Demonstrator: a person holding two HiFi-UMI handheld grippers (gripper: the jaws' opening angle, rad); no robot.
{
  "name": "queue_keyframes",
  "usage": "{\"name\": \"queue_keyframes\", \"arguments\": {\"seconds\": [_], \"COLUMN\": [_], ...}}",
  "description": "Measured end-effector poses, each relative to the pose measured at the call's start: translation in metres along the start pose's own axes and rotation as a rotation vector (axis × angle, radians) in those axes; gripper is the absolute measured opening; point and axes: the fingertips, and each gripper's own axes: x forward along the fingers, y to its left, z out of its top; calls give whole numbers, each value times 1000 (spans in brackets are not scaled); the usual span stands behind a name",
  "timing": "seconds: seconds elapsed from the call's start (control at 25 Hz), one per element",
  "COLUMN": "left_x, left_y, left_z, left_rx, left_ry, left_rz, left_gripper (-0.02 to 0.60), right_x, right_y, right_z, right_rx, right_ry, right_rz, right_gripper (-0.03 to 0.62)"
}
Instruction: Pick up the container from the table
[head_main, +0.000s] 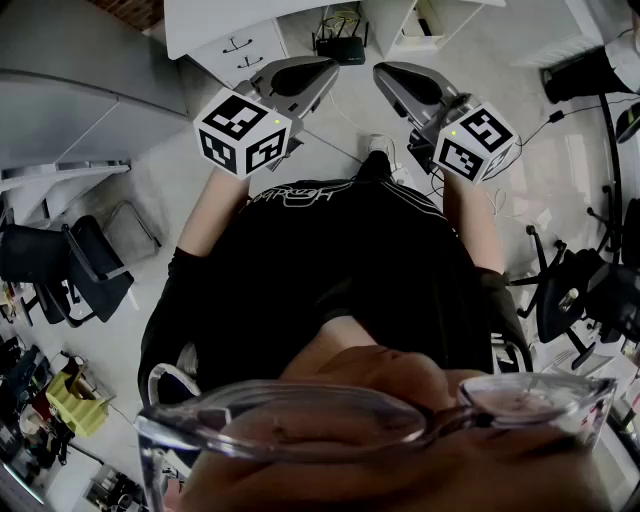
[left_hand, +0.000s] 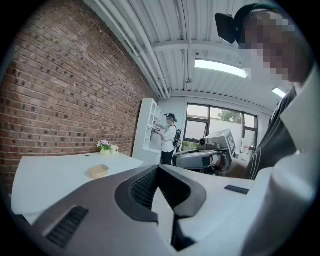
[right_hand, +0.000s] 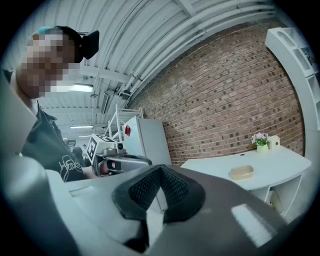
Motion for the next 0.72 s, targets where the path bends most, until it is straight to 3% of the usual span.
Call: {"name": "queue_keyframes", "arguments": {"seconds": [0.72], "left_x": [10], "left_y": [-3], "left_z": [0], "left_rx": [-18], "left_ry": [1], "left_rz": [-27], "left_gripper": [2], "right_x": [-6], "right_y": [-15], "right_z": [-1], "right_rx": [50], "right_ry": [-8], "right_rz": [-41], "right_gripper": [2]}}
